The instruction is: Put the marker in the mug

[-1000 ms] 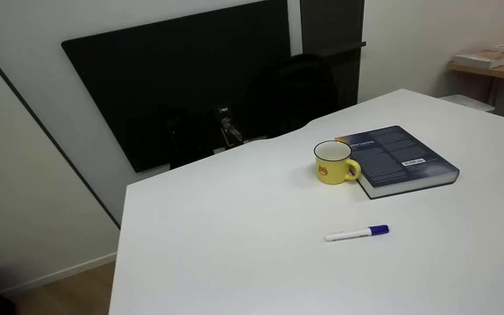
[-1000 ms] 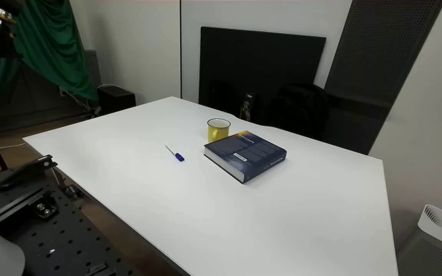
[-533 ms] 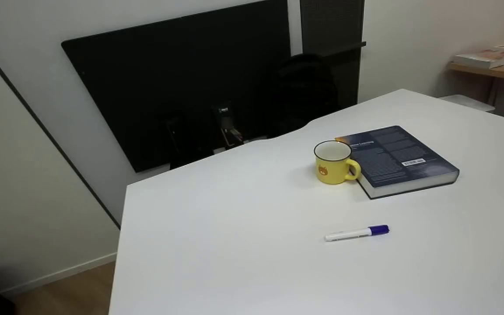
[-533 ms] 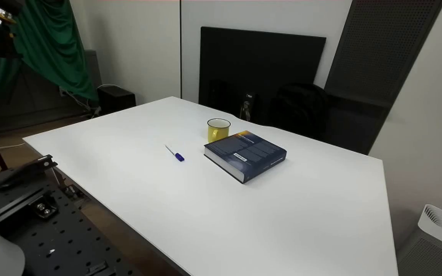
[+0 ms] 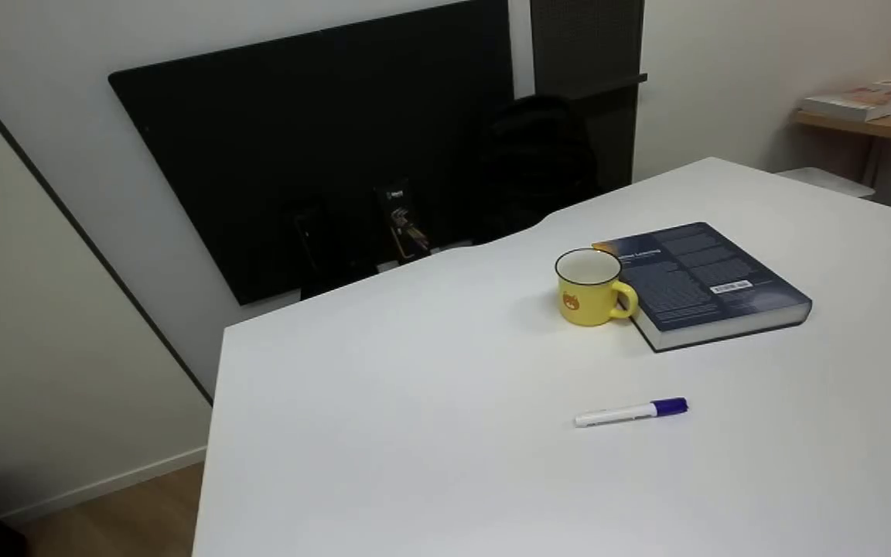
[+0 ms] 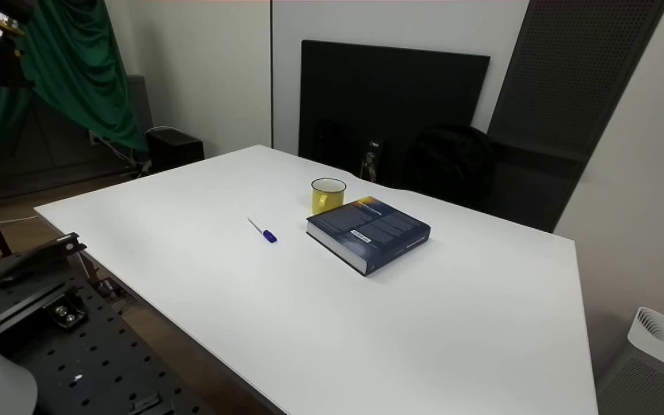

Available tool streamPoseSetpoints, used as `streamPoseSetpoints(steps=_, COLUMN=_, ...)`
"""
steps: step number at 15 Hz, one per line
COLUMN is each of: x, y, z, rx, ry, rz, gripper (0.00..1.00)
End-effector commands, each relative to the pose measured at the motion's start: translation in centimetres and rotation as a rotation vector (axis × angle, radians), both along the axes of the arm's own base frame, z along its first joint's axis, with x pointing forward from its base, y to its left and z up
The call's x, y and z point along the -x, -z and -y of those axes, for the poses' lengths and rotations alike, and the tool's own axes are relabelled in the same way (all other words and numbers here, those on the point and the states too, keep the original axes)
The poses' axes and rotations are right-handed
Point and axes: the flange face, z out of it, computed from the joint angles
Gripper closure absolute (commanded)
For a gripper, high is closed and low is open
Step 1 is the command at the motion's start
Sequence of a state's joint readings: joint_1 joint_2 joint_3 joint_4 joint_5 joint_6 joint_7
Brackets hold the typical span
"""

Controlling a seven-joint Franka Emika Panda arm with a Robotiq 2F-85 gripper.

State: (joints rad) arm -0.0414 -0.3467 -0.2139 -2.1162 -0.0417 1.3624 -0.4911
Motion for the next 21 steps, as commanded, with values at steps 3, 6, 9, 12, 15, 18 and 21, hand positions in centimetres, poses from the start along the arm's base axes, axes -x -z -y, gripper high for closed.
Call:
streamPoseSetpoints(steps=3, x=0.1, y=6.5, z=-4.9, rx=0.081, ry=-0.311, rz=-0.001, gripper=0.0)
streamPoseSetpoints(steps=6, x=-0.3, y=10.8, z=-7.8, rx=0.059, ry=-0.407, rz=0.108, gripper=0.0)
streamPoseSetpoints(steps=9, x=0.0, y=14.1, z=-10.6, rx=-0.003, ry=-0.45, rz=0.183, gripper=0.0)
streamPoseSetpoints(steps=12, x=0.2, y=15.9, z=-12.8, rx=-0.061, ry=-0.469, rz=0.275, gripper=0.0)
streamPoseSetpoints(steps=15, x=0.2, y=17.1, z=-14.0, rx=-0.051, ry=-0.548, rz=0.372, gripper=0.0)
streamPoseSetpoints(steps=18, x=0.2, y=18.3, z=-14.5, rx=0.002, ry=-0.669, rz=0.431, gripper=0.0)
streamPoseSetpoints(steps=21, x=0.5, y=19.5, z=-14.6, rx=0.079, ry=-0.749, rz=0.442, gripper=0.0)
